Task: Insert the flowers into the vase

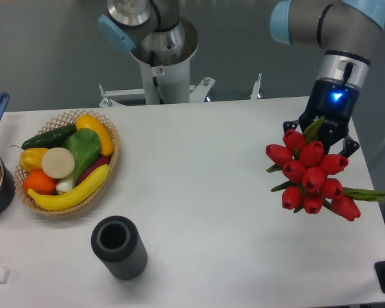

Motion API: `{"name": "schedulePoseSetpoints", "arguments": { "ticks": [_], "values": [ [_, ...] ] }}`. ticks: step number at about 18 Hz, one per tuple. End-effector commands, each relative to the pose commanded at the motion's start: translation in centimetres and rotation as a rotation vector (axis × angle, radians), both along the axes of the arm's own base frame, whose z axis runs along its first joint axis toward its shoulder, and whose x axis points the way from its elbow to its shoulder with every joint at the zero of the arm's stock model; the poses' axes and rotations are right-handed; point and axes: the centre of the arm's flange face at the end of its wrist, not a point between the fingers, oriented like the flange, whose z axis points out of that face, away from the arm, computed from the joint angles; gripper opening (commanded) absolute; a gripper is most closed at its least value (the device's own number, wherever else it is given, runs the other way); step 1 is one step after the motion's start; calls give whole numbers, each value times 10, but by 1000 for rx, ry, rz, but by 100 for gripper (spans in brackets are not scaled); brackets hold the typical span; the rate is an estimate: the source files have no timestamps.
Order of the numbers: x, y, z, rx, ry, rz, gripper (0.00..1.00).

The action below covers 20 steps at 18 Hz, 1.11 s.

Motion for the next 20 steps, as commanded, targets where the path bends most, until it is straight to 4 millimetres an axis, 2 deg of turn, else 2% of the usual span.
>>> {"name": "schedulePoseSetpoints", "arguments": {
  "ticks": [2, 8, 15, 17, 20],
  "values": [
    [3, 3, -5, -2, -8, -7, 21],
    [-1, 1, 1, 0, 5, -1, 21],
    [3, 8, 5, 9, 34, -14, 21],
    [7, 14, 7, 21, 45, -28, 21],
    [22, 35, 11, 98, 39, -98, 21]
  ]
}}
